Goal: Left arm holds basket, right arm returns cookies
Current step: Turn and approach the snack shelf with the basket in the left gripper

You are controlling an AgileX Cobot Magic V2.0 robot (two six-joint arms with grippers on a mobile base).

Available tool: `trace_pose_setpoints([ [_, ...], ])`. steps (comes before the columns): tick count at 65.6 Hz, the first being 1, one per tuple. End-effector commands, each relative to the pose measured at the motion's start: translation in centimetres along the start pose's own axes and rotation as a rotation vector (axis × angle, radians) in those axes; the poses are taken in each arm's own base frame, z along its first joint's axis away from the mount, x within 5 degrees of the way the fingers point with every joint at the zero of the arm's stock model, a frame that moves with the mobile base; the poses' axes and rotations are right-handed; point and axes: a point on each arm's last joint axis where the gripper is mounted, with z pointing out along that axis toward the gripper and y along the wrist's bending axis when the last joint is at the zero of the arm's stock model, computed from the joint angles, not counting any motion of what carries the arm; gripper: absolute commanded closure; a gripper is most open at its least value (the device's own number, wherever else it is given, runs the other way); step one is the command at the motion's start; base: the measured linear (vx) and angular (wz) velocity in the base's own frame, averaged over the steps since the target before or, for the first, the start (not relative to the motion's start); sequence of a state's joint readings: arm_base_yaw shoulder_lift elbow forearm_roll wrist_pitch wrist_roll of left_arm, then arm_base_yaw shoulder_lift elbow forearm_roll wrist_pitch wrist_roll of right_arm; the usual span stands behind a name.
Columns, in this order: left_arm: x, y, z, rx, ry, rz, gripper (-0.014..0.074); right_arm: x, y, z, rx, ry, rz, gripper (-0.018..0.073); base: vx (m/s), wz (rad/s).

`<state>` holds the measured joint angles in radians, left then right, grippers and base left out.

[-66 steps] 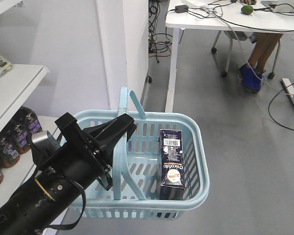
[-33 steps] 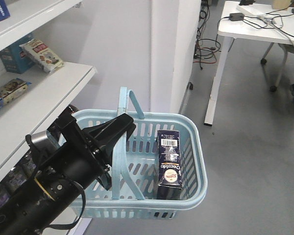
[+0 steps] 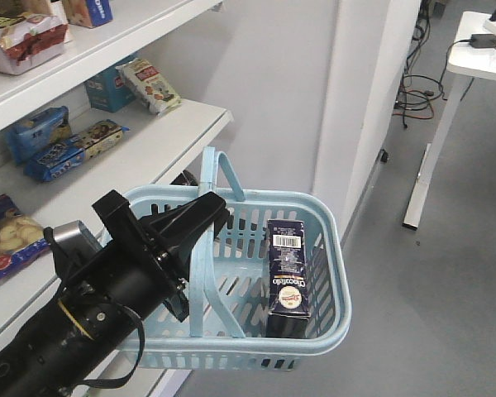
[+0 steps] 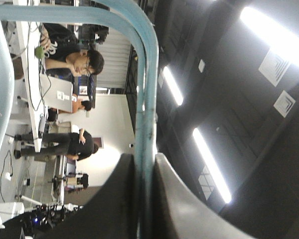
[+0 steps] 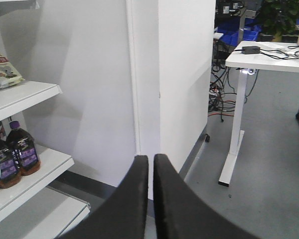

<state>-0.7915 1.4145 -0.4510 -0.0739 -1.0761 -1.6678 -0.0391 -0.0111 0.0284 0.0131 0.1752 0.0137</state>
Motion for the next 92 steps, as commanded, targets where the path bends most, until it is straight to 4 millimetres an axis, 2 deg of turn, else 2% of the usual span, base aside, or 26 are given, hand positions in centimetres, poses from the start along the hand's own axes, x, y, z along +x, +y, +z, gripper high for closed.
trace_pose_setpoints([
  [1,0.52,-2.72,0.23,0.191,0.029,-0.005,0.0599,-0.14,-0.01,0.0,0.0,-0.067,-0.012,0.0566,-0.02,0.28],
  [92,0.52,-2.72,0.23,0.191,0.029,-0.005,0.0599,-0.14,-0.01,0.0,0.0,-0.067,-0.012,0.0566,-0.07,0.41],
])
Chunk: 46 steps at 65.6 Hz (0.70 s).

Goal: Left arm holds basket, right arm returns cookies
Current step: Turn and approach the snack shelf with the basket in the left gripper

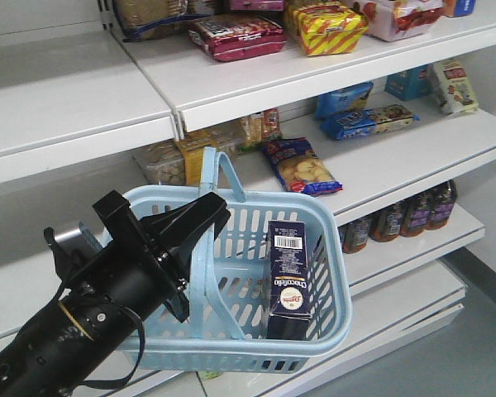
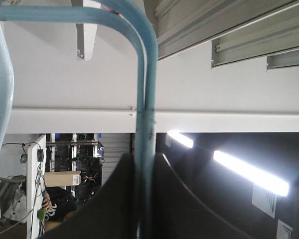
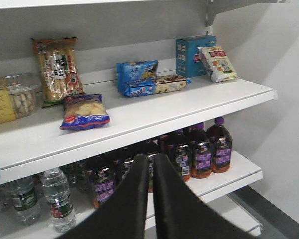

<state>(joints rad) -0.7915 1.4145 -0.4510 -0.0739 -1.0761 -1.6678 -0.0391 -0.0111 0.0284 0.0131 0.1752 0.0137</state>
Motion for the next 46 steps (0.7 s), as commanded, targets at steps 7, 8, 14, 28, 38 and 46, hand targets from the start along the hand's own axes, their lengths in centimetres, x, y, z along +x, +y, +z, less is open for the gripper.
trace_pose_setpoints([
  [7,0.52,-2.72,0.23,0.191,0.029,-0.005,0.0599,-0.14,-0.01,0.0,0.0,-0.067,-0.012,0.0566,-0.01,0.35],
  [8,0.52,-2.72,0.23,0.191,0.029,-0.005,0.0599,-0.14,-0.01,0.0,0.0,-0.067,-0.012,0.0566,0.0,0.36],
  [14,0.52,-2.72,0.23,0.191,0.029,-0.005,0.0599,-0.14,-0.01,0.0,0.0,-0.067,-0.012,0.0566,0.0,0.36],
  [28,0.52,-2.72,0.23,0.191,0.029,-0.005,0.0599,-0.14,-0.01,0.0,0.0,-0.067,-0.012,0.0566,0.02,0.35],
  [38,0.52,-2.72,0.23,0.191,0.029,-0.005,0.0599,-0.14,-0.01,0.0,0.0,-0.067,-0.012,0.0566,0.05,0.3],
  [46,0.52,-2.72,0.23,0.191,0.029,-0.005,0.0599,-0.14,-0.01,0.0,0.0,-0.067,-0.012,0.0566,0.07,0.26],
])
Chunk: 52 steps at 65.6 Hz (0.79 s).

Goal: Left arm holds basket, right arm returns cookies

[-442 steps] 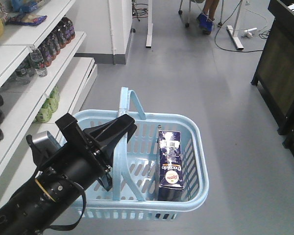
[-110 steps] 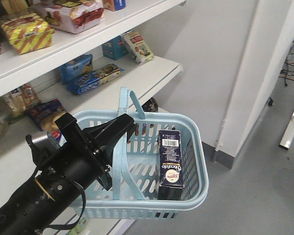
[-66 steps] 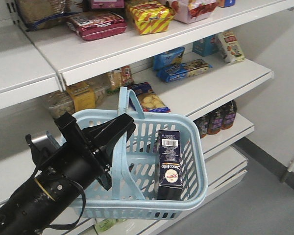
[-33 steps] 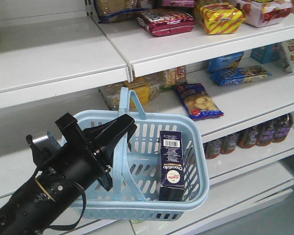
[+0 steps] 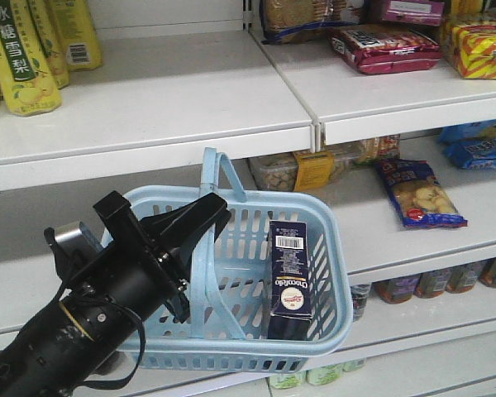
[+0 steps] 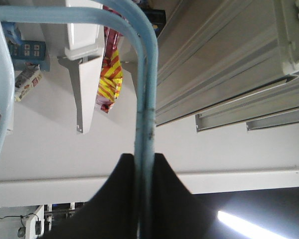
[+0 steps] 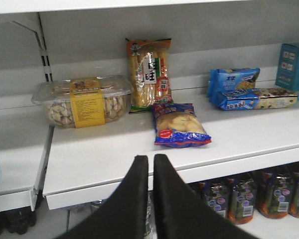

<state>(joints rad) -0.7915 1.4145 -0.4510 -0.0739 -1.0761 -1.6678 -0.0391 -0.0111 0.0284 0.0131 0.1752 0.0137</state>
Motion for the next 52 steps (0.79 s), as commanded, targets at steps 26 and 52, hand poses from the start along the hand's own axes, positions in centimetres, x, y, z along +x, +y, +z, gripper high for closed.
trace_pose_setpoints([
  [26,0.52,-2.72,0.23,0.191,0.029,-0.005,0.0599,-0.14,-0.01,0.0,0.0,-0.067,-0.012,0.0566,0.08,0.3],
  [52,0.52,-2.72,0.23,0.191,0.029,-0.005,0.0599,-0.14,-0.01,0.0,0.0,-0.067,-0.012,0.0566,0.06,0.2],
])
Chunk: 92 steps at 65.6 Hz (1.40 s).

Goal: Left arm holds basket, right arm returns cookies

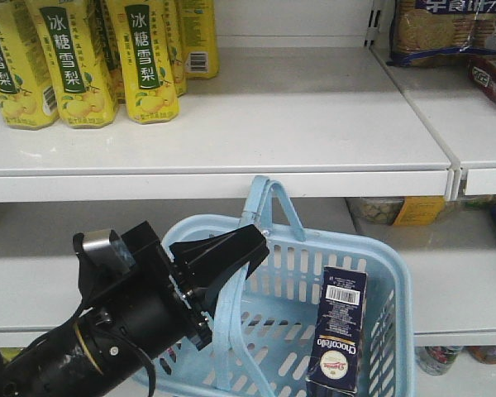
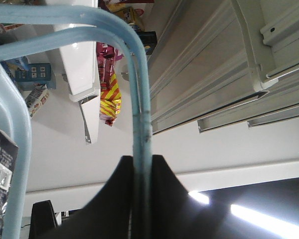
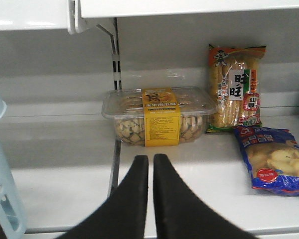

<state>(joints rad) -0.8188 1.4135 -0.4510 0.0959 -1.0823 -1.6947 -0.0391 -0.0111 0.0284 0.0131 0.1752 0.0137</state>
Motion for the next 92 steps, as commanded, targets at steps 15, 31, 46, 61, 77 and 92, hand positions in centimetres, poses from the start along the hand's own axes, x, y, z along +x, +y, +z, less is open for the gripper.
trace_pose_setpoints([
  [15,-1.72,-2.83,0.09,0.203,-0.151,-0.036,0.0599,-0.14,-0.01,0.0,0.0,-0.067,-0.012,0.0566,0.02,0.09],
  [31,-1.72,-2.83,0.09,0.203,-0.151,-0.036,0.0599,-0.15,-0.01,0.0,0.0,-0.068,-0.012,0.0566,0.01,0.03],
  [46,-1.72,-2.83,0.09,0.203,-0.151,-0.036,0.0599,-0.15,-0.01,0.0,0.0,-0.068,-0.012,0.0566,0.0,0.0],
  [61,-1.72,-2.83,0.09,0.203,-0.151,-0.036,0.0599,-0.15,-0.01,0.0,0.0,-0.068,-0.012,0.0566,0.0,0.0],
  [77,-1.72,-2.83,0.09,0.203,-0.151,-0.036,0.0599,-0.15,-0.01,0.0,0.0,-0.068,-0.012,0.0566,0.0,0.0],
  [92,-1.72,-2.83,0.09,0.203,-0.151,-0.036,0.0599,-0.15,-0.01,0.0,0.001,-0.068,-0.021,0.0566,0.0,0.0],
])
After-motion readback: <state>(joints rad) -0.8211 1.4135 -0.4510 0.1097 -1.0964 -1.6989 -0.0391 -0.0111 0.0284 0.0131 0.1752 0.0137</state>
